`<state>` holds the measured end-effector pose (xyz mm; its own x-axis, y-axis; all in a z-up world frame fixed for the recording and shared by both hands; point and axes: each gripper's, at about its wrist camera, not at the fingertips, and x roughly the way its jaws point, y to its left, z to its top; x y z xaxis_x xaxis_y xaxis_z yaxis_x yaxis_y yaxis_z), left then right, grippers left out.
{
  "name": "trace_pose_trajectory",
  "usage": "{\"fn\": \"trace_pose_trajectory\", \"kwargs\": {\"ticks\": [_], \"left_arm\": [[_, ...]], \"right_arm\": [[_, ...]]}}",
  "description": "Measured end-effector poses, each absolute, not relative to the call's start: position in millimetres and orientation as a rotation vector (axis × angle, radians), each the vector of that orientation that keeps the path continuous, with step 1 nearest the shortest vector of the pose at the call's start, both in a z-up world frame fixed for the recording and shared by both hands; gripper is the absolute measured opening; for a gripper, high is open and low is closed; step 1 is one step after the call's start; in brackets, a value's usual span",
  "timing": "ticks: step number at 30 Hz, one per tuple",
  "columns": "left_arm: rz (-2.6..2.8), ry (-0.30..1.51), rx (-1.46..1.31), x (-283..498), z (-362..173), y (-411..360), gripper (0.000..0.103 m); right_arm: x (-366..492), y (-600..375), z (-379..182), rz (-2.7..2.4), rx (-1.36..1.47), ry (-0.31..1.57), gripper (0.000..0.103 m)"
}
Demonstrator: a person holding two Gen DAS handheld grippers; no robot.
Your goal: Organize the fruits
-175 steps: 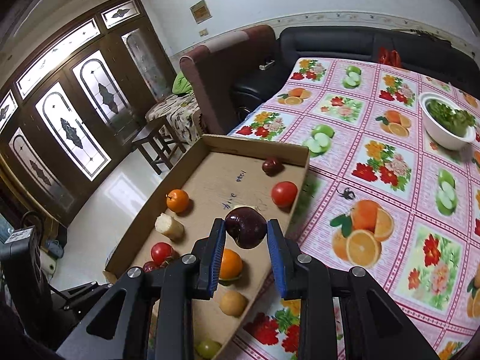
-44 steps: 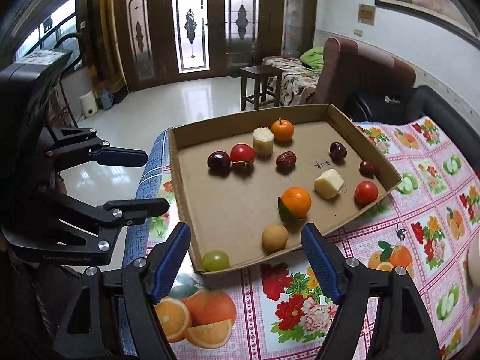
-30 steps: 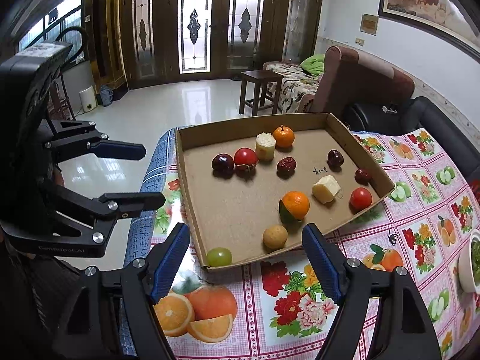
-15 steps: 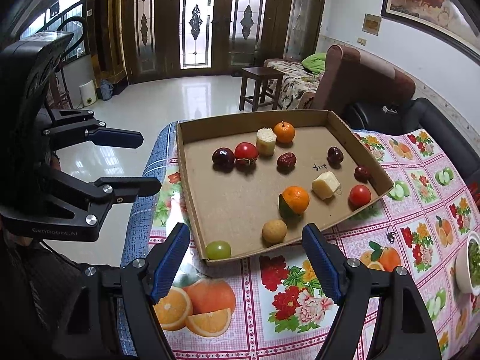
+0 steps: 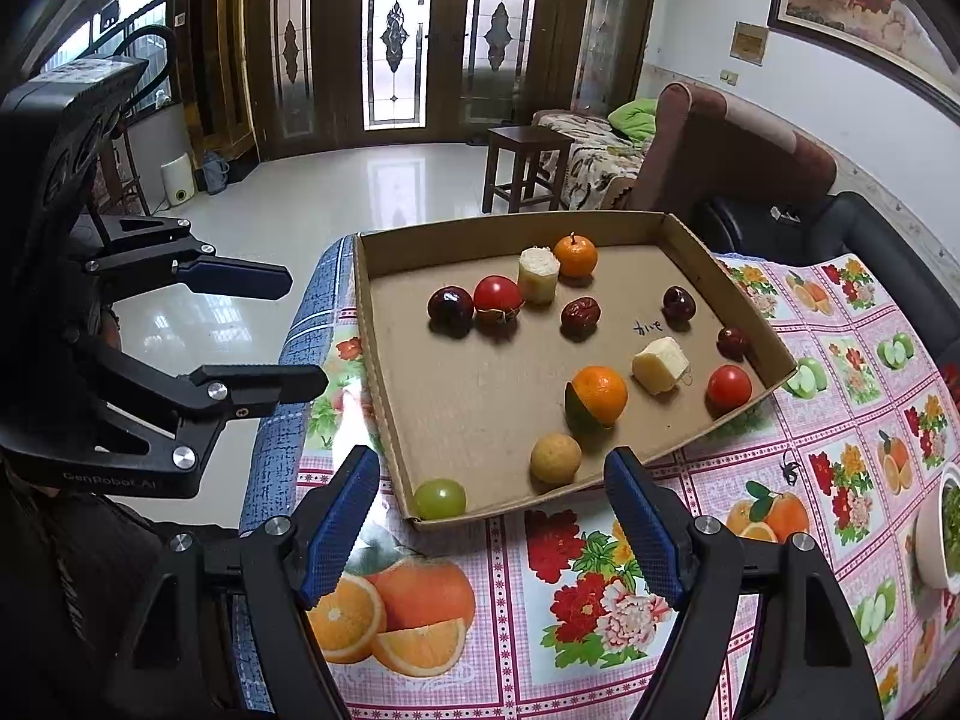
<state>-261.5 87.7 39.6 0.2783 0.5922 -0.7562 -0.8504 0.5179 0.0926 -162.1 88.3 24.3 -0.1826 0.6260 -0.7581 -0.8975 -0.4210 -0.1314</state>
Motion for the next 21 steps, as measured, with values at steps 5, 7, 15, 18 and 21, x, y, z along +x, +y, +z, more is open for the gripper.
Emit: {"fn": "trace_pose_trajectory", "kwargs": {"ticks": [5,7,15,18,21], "left_arm": [[0.99,0.833,-0.359,-260.6,39.1,86.8,0.059],[0.986,0.838,-0.357,-259.4,38.3,86.4,0.059],[0.982,0.839,-0.359,-258.8,37.6,86.1,0.059],[0.979,0.84,-0.362,-258.0,37.0,86.1,0.059],[0.973,0.844,-0.37,-257.0,35.7,86.8,0.059]], "right_arm": [[-162.6,89.3,24.7,1.806,-0.933,0.42,0.079],[-163.8,90.9,24.4,1.807,-0.936,0.42,0.079],[-165.7,92.5,25.6,1.811,-0.942,0.413,0.079],[-165.8,93.6,26.4,1.813,-0.941,0.411,0.079],[-167.1,94.0,26.0,1.816,-0.945,0.411,0.079]]}}
